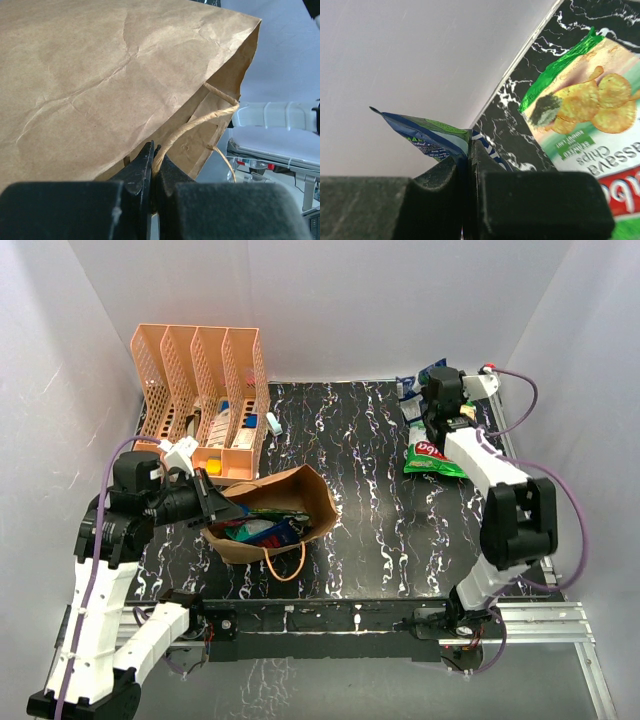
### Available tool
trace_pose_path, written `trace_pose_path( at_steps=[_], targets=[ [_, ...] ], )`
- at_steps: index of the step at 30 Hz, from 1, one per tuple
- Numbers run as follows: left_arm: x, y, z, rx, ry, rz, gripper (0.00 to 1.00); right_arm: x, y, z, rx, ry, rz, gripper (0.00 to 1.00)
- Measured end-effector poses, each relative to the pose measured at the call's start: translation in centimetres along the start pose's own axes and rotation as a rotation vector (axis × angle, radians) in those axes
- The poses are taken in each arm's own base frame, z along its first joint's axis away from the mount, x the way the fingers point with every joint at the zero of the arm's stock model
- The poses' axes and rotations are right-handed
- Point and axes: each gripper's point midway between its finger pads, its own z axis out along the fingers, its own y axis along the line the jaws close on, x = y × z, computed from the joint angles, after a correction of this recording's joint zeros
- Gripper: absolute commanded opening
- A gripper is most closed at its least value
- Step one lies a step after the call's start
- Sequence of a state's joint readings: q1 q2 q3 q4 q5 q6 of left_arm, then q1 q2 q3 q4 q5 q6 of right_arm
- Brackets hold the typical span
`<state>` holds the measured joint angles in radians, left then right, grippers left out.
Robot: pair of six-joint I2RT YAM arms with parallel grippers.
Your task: Take the snacks out of the paper bag
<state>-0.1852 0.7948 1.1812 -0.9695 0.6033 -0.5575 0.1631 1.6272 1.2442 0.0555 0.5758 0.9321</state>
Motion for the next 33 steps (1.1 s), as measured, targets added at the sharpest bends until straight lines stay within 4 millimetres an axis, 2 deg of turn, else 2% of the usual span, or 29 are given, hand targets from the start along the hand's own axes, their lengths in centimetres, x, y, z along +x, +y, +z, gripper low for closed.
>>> trace_pose_path(
  at_steps=[3,6,8,11,12,14,15,16,18,19,22,26,29,31,33],
  targets=[
    [0.0,0.3,0.4,-0.008,0.02,0.003,0.0,0.0,-0.6,3.4,0.039,-0.023,0.112,0.07],
    [-0.1,0.5,0.8,-0.012,0.038,0.008,0.0,0.0,-2.4,6.5,0.088,-0.063,0.249,0.07],
    [-0.2,0.6,1.0,-0.015,0.046,0.009,0.0,0.7,-4.7,7.6,0.137,-0.083,0.328,0.07],
    [-0.3,0.8,1.2,-0.019,0.054,0.007,0.0,2.8,-9.9,7.6,0.239,-0.09,0.402,0.11],
    [-0.3,0.8,1.2,-0.019,0.055,0.009,0.0,3.7,-11.6,7.2,0.274,-0.085,0.414,0.17],
    [-0.3,0.8,1.2,-0.019,0.054,0.01,0.0,5.7,-15.2,6.2,0.344,-0.066,0.412,0.45],
    [-0.3,0.8,1.2,-0.018,0.054,0.01,0.0,6.5,-16.4,5.7,0.37,-0.057,0.409,0.53],
    [-0.3,0.8,1.2,-0.018,0.054,0.01,0.0,7.4,-18.1,4.9,0.404,-0.035,0.377,0.57],
    [-0.3,0.8,1.2,-0.018,0.053,0.009,0.0,8.3,-19.4,3.6,0.427,0.007,0.338,0.63],
    [-0.3,0.8,1.2,-0.018,0.053,0.009,0.0,8.5,-19.5,2.9,0.421,0.035,0.317,0.63],
    [-0.3,0.7,1.2,-0.016,0.051,0.008,0.0,7.4,-17.8,0.5,0.359,0.101,0.28,0.65],
    [-0.6,0.4,1.3,-0.002,0.043,0.011,0.0,4.4,-14.6,-4.3,0.229,0.18,0.185,0.66],
    [-0.7,0.1,1.3,0.013,0.04,0.009,0.0,3.0,-13.3,-7.8,0.125,0.219,0.068,0.65],
    [-0.6,0.0,1.2,0.02,0.038,0.006,0.0,2.9,-12.7,-9.9,0.031,0.258,-0.036,0.65],
    [-0.5,-0.2,1.0,0.029,0.034,0.005,0.0,4.2,-12.0,-12.0,-0.08,0.328,-0.161,0.66]
  ],
)
